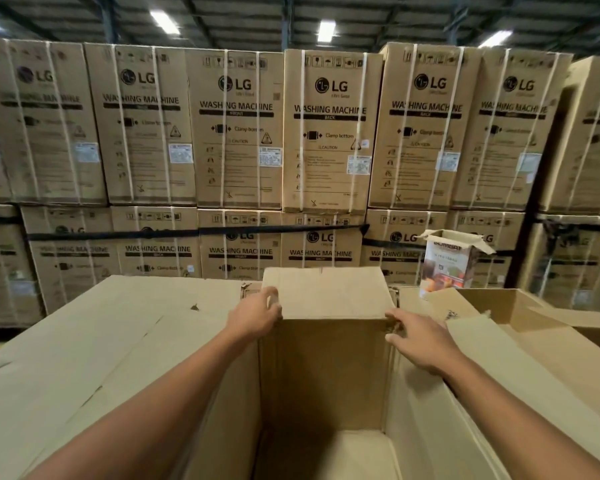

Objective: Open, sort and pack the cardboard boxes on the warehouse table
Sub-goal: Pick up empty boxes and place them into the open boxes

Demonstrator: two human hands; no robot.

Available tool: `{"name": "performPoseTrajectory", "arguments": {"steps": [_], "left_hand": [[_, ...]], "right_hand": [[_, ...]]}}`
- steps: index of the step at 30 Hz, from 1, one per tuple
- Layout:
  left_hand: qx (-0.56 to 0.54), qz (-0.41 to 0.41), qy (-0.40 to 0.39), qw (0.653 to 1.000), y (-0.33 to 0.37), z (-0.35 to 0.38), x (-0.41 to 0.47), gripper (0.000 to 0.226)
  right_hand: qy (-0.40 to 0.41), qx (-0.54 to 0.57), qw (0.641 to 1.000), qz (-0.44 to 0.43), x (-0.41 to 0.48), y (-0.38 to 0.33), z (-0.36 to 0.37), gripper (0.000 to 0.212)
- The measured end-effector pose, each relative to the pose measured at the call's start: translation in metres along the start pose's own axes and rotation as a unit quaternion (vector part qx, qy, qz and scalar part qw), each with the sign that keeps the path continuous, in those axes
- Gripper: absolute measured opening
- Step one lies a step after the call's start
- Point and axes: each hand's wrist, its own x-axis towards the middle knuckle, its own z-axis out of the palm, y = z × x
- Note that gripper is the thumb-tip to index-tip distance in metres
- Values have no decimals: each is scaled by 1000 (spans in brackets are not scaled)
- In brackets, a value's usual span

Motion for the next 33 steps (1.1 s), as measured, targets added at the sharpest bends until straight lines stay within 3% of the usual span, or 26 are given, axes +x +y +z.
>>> {"name": "performPoseTrajectory", "arguments": {"steps": [2, 4, 7, 11, 15, 17, 20, 22, 25, 30, 33], "left_hand": [[122, -15, -49, 991, 5, 7, 2, 33], [158, -34, -85, 983, 5, 12, 6, 37], [168, -35, -96, 980, 2, 17, 9, 49], [177, -28, -89, 980, 3, 17, 7, 66], [97, -22, -94, 991, 6, 8, 9, 60], [58, 1, -77, 995, 11, -2, 1, 49], [105, 20, -37, 994, 14, -12, -17, 45], [198, 19, -61, 978, 12, -17, -33, 50], [305, 29, -127, 943, 8, -25, -70, 75], [362, 54, -164, 916, 23, -49, -169, 76], [337, 45, -166, 926, 40, -61, -236, 72]], "right_hand": [[-15, -52, 999, -6, 3, -7, 5, 56], [-22, -69, 997, -5, 7, -10, 10, 60], [-12, -70, 997, -5, 11, -8, 14, 60], [46, -46, 998, 19, 10, -8, 14, 38], [120, -65, 985, 103, 0, -11, 6, 21], [102, -72, 987, 98, -11, -13, 0, 23], [37, -102, 992, 68, -37, -20, -15, 32], [-17, -172, 984, 43, -60, -22, -20, 44], [-96, -187, 977, 24, -103, -21, -22, 64], [-136, -177, 975, 6, -180, -28, -39, 71], [-145, -145, 979, 9, -233, -32, -50, 70]]}}
